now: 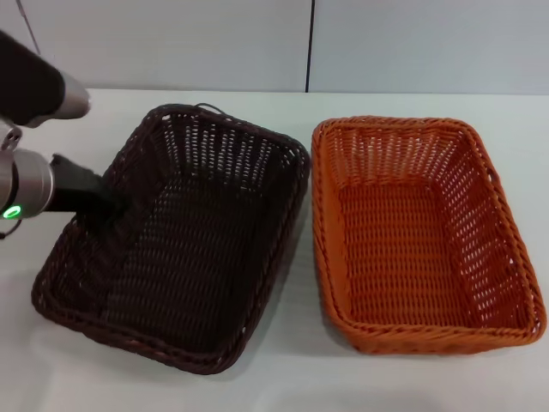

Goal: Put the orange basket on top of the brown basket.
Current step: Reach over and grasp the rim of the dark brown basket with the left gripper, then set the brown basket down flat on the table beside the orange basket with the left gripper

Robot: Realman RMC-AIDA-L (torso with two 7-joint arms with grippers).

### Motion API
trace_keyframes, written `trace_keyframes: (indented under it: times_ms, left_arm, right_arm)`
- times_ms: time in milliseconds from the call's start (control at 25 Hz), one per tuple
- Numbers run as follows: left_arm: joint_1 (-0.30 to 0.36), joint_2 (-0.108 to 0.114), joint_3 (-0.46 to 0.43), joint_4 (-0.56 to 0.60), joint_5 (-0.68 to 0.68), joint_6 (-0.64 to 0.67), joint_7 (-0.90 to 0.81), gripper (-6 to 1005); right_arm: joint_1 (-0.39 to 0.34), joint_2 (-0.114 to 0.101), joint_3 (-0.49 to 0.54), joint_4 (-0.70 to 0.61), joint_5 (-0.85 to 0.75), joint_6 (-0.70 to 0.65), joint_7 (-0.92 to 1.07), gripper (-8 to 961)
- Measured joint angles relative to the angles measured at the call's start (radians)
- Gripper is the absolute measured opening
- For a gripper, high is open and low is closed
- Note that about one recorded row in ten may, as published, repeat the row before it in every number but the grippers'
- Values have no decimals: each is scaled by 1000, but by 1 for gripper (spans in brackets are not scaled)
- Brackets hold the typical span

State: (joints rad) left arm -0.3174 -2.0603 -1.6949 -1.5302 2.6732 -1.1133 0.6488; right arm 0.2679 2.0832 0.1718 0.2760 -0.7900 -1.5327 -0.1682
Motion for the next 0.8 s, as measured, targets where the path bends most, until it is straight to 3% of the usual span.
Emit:
trace_keyframes:
  times_ms: [160, 320, 440, 520, 800]
  left_arm:
    - [-31, 1, -9, 6, -3, -12, 65, 253]
    - [-140, 3, -67, 60, -10, -72, 217, 254]
    - [-172, 3, -90, 86, -15, -82, 262, 254]
    - [-228, 3, -126, 146, -21, -86, 350, 253]
    - [-296, 5, -195, 234, -62, -96, 522, 253]
  right_arm:
    - [-3, 1, 0, 1, 0, -5, 3, 724]
    - [-4, 2, 0, 6, 0, -9, 4, 724]
    - [-4, 2, 0, 6, 0, -10, 4, 724]
    - [-4, 3, 0, 8, 1, -10, 5, 724]
    - [-2, 3, 4, 9, 0, -11, 5, 725]
